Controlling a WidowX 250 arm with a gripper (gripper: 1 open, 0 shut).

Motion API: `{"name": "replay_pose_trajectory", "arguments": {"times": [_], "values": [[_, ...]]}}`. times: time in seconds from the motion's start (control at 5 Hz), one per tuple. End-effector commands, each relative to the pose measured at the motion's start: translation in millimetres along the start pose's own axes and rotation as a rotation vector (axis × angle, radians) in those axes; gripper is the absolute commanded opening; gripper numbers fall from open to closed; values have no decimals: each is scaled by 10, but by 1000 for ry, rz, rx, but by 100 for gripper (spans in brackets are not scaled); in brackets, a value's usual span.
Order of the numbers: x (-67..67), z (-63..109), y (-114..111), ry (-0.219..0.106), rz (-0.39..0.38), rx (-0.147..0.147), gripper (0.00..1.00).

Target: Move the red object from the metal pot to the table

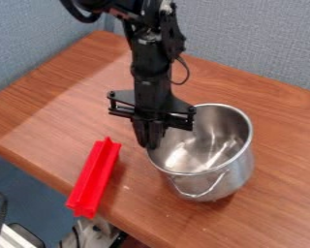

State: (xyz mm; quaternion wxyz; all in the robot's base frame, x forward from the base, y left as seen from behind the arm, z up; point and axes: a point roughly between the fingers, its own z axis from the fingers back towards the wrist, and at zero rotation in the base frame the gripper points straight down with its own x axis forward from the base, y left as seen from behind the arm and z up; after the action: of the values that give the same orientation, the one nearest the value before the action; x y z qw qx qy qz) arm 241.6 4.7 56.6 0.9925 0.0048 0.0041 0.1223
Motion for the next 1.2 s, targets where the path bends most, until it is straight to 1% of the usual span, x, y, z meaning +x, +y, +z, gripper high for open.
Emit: {"name": "replay_pose_trajectory", "arguments": {"times": [0.0,0.2,0.6,1.0], "values": [[-162,-163,-100,83,-39,7,0],[-190,-195,-121,102,-44,3,0],[-78,-227,-133,115,-8,5,0],[22,-261,-151,117,10,7,0]]}}
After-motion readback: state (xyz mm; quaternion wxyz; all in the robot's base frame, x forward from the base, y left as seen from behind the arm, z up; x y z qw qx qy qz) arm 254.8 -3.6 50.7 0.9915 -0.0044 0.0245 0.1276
